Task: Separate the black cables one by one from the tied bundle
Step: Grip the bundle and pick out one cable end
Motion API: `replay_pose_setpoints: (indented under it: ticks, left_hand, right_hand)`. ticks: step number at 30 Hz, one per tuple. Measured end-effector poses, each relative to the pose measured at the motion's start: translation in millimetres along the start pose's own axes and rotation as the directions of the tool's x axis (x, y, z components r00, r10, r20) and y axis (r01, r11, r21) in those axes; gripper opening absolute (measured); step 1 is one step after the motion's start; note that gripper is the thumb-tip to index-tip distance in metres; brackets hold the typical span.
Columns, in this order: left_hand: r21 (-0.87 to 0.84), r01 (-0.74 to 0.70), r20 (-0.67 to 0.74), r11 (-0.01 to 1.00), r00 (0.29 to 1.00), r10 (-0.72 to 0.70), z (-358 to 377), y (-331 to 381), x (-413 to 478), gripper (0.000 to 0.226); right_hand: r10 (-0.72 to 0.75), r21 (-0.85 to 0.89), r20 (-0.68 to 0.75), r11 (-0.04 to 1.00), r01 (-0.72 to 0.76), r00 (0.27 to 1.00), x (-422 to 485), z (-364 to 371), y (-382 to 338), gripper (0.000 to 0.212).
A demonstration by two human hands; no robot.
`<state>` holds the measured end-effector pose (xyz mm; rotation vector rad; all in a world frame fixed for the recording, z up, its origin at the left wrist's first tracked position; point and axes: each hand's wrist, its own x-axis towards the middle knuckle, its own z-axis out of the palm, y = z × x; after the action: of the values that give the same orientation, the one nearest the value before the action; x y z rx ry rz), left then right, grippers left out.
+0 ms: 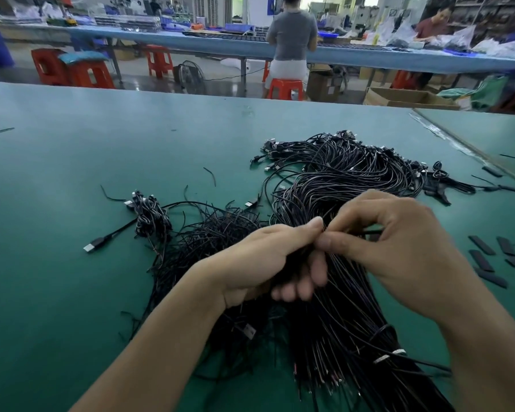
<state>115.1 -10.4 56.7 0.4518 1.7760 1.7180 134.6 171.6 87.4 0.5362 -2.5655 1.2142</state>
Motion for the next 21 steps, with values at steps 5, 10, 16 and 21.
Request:
replay_pose_setpoints:
  ticks: [5,10,16,21]
  left_hand:
    - [-0.324,0.024,0.29,0.946,0.954,0.075,-9.2,2.6,-7.1,0.057]
    - [-0.31,-0.059,0.122,0.949,0.987,0.101,-2.6,1.4,-3.2,0.056]
    - [-0.027,-0.227,-0.328,0.974,0.922,0.206,14.4,-4.7,14.7,0.06]
    - [0.414,-0.164,-0.528,0.896,0.758,0.383,11.1,-10.0,18.0,0.036]
  right_hand:
    - [0.027,0.648,0.269,0.734,-0.202,0.963,-0.5,10.9,4.5,0.012]
    - [0.088,0.597,0.24,0.772,-0.218,0.967,0.2,11.3,7.8,0.018]
    - [0.101,0.38,0.076,0.917,-0.123,0.992,3.7,16.7,13.8,0.015]
    - [0.093,0.168,-0.095,0.983,-0.076,0.991,4.8,24.0,10.1,0.014]
